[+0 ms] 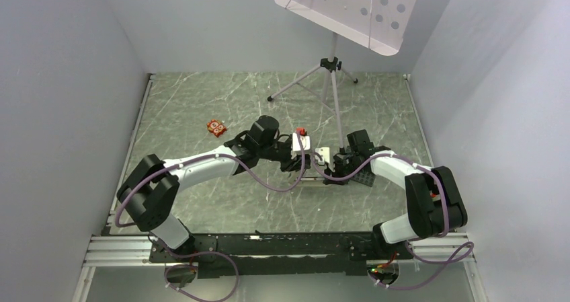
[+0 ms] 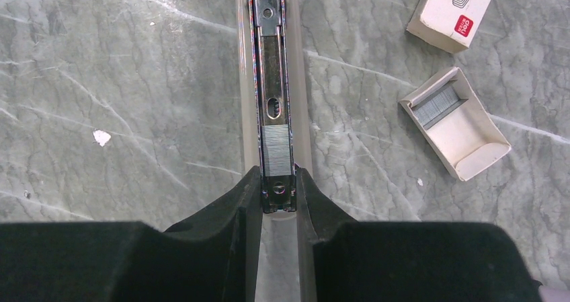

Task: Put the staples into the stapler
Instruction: Close the stapler at the center of the board.

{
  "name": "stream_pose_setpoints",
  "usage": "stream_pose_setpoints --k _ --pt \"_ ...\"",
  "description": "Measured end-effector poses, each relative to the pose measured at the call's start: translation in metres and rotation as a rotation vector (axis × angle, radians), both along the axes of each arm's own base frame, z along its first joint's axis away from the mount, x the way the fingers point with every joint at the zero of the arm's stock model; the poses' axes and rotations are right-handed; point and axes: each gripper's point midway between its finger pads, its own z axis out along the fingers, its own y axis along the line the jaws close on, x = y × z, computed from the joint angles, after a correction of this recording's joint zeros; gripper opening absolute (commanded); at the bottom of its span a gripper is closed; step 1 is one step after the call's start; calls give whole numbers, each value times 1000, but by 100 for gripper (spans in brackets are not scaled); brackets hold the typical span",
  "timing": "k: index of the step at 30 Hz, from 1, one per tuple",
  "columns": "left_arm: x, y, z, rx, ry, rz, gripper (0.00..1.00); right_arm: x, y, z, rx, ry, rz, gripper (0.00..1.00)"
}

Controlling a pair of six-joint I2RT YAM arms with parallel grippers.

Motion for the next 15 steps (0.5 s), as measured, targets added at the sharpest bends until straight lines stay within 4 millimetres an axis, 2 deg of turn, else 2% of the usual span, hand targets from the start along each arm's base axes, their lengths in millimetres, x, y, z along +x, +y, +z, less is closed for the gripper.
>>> stream_pose_setpoints --k 15 --pt "2 -11 -3 -13 50 -3 0 1 1 0 12 -12 3 11"
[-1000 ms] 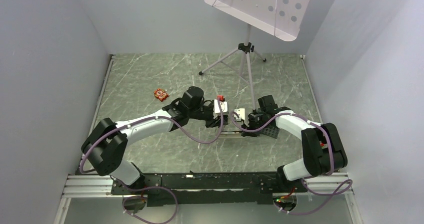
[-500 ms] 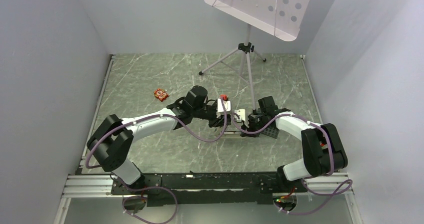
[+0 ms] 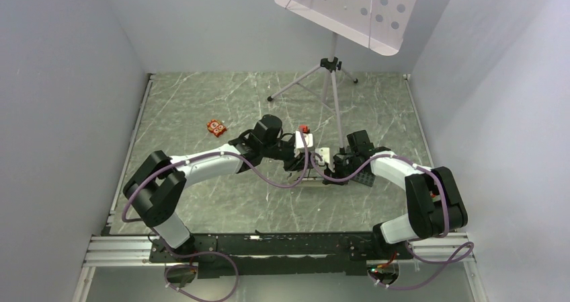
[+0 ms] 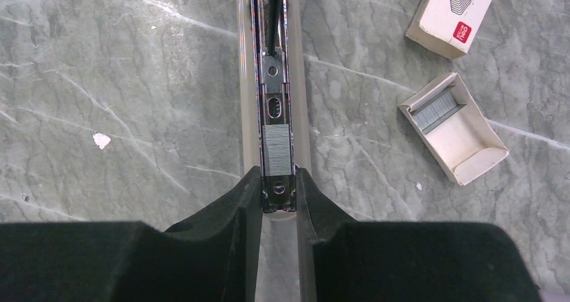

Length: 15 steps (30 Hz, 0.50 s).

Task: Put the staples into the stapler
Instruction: Close the stapler at the center of the board.

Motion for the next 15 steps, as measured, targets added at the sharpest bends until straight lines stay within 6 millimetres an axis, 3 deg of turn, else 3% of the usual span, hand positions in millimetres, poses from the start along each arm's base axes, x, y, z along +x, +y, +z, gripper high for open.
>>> stream_pose_setpoints --k 10,15 --pt "0 -2 0 -8 24 10 1 0 0 0 0 -2 1 11" --pt "0 -6 -1 -15 28 9 18 0 0 0 0 -2 1 11"
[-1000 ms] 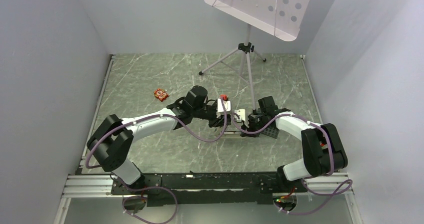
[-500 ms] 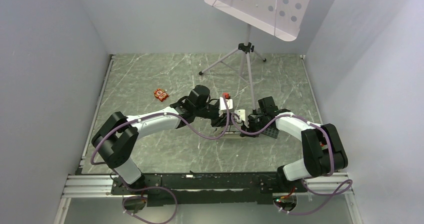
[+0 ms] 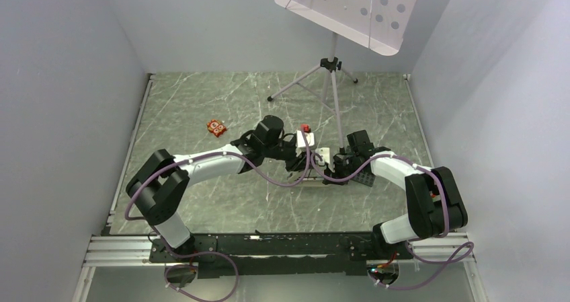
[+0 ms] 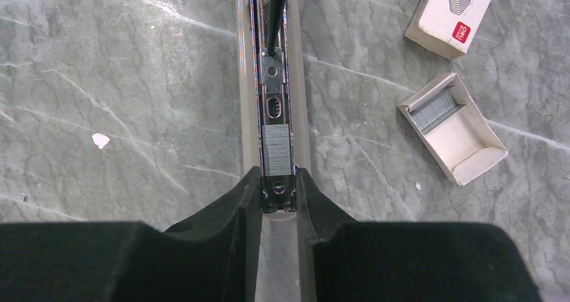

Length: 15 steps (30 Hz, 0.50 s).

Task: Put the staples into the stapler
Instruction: Close the stapler at the center of the board.

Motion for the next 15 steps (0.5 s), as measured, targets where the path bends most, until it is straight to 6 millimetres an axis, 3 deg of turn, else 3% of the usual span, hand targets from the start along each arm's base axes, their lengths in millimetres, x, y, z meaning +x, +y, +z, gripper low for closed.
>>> stream_pose_setpoints --k 6,15 --pt "-1 5 2 -7 -16 27 42 0 0 0 0 -1 1 10" --pt "9 15 14 -22 -32 116 46 -5 0 -1 4 20 5 10"
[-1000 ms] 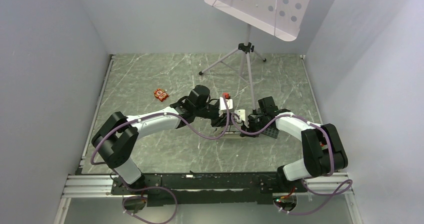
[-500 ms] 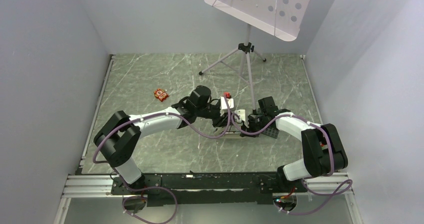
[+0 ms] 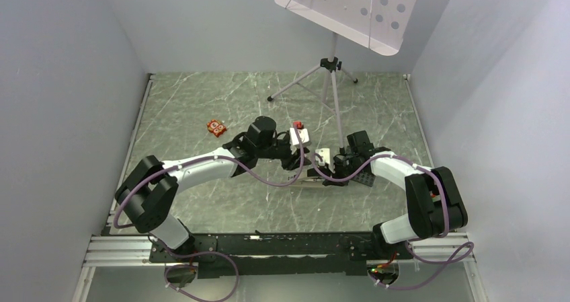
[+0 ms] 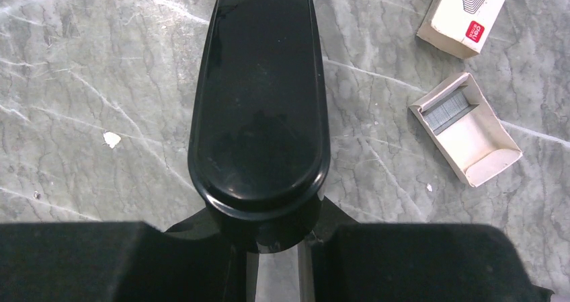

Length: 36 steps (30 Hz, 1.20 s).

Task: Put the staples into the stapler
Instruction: Close the stapler at the center of the board.

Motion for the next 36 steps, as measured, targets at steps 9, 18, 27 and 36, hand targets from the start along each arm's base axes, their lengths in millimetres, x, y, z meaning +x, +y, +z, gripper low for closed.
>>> stream_pose_setpoints --k 9,18,27,36 --pt "-1 9 -5 25 -29 15 62 0 0 0 0 0 0 10" --pt "-5 22 -24 95 -42 22 99 0 0 0 0 1 -1 10" --pt "0 21 -30 128 -58 82 100 0 0 0 -1 1 -1 10" --pt "16 25 -24 116 -70 187 99 0 0 0 0 -2 -4 11"
